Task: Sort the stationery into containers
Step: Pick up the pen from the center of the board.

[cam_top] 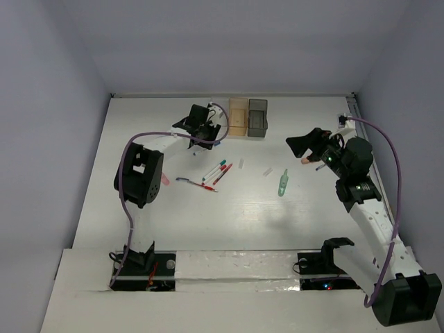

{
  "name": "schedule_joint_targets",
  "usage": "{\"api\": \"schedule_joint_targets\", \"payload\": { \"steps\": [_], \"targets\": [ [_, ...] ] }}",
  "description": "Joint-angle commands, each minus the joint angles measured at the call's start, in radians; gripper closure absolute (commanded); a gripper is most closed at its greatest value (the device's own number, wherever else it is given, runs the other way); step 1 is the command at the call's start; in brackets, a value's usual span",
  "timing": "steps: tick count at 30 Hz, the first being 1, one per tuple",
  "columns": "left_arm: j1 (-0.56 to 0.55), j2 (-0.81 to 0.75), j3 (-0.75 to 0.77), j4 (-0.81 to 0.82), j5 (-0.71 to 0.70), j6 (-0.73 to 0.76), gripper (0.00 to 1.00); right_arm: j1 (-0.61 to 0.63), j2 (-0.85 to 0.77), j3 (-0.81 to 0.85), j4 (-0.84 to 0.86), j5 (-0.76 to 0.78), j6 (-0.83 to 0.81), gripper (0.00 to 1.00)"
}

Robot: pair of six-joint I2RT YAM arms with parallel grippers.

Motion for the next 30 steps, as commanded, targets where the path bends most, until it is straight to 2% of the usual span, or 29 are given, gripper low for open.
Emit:
{"api": "schedule_joint_targets", "payload": {
  "steps": [1,7,10,13,14,17,22,30],
  "targets": [
    [0.005,0.028,0.001,0.029,0.024,0.007,0.62,0.009,-0.012,0.019,0.035,-0.011,-0.021,0.13],
    [0.023,0.075,0.02,0.011,0.024,0.006,0.63,0.009,-0.015,0.021,0.032,-0.016,-0.021,0.13],
    [0.023,0.083,-0.006,0.014,0.024,0.001,0.73,0.009,-0.016,0.022,0.027,-0.014,-0.022,0.13],
    [0.023,0.081,-0.024,0.012,0.001,-0.005,0.78,0.009,-0.019,0.019,0.03,-0.014,-0.022,0.13],
    [0.023,0.081,-0.035,0.011,-0.028,-0.014,0.86,0.009,-0.018,0.019,0.029,-0.011,-0.022,0.13],
    [0.032,0.077,-0.037,-0.017,-0.051,-0.022,1.0,0.009,-0.019,0.025,0.018,-0.008,-0.024,0.13],
    [0.032,0.022,-0.092,-0.026,-0.062,-0.036,1.0,0.009,-0.048,0.025,0.009,0.013,-0.027,0.13],
    [0.023,-0.228,-0.176,-0.061,-0.012,-0.08,1.0,0.009,-0.03,0.013,0.032,-0.007,-0.013,0.13]
  ]
}}
